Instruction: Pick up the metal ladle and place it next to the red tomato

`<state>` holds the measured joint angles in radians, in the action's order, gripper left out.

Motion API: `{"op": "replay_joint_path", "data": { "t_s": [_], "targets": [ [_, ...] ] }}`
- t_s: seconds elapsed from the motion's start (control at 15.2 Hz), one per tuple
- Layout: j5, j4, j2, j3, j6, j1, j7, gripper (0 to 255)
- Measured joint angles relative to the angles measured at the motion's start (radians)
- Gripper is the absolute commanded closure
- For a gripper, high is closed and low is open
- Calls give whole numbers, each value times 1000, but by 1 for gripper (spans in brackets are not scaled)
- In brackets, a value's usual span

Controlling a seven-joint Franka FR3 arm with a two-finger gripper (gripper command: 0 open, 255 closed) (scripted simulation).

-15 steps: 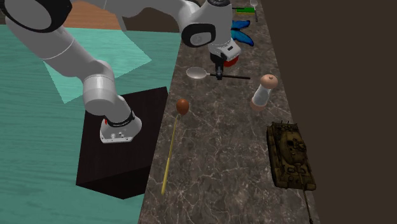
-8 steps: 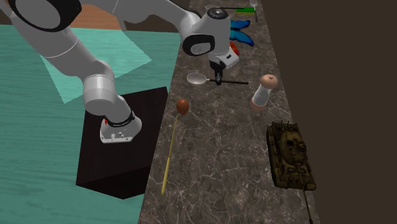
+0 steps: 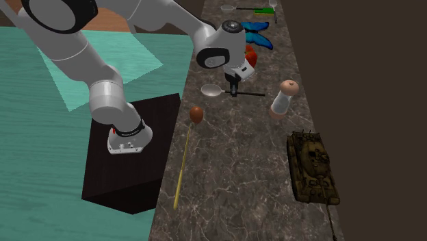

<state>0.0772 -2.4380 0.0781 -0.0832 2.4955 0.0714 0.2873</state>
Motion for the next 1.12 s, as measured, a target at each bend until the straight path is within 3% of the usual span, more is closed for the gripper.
{"op": "replay_joint_path", "data": {
  "t_s": [0.33, 0.4, 0.79, 1.12],
  "targets": [
    [1, 1, -3, 0, 2, 0, 0, 255],
    [1, 1, -3, 0, 2, 0, 0, 0],
    [1, 1, -3, 0, 2, 0, 0, 0],
    [-19, 34, 84, -1, -116, -5, 13, 0]
  ]
}}
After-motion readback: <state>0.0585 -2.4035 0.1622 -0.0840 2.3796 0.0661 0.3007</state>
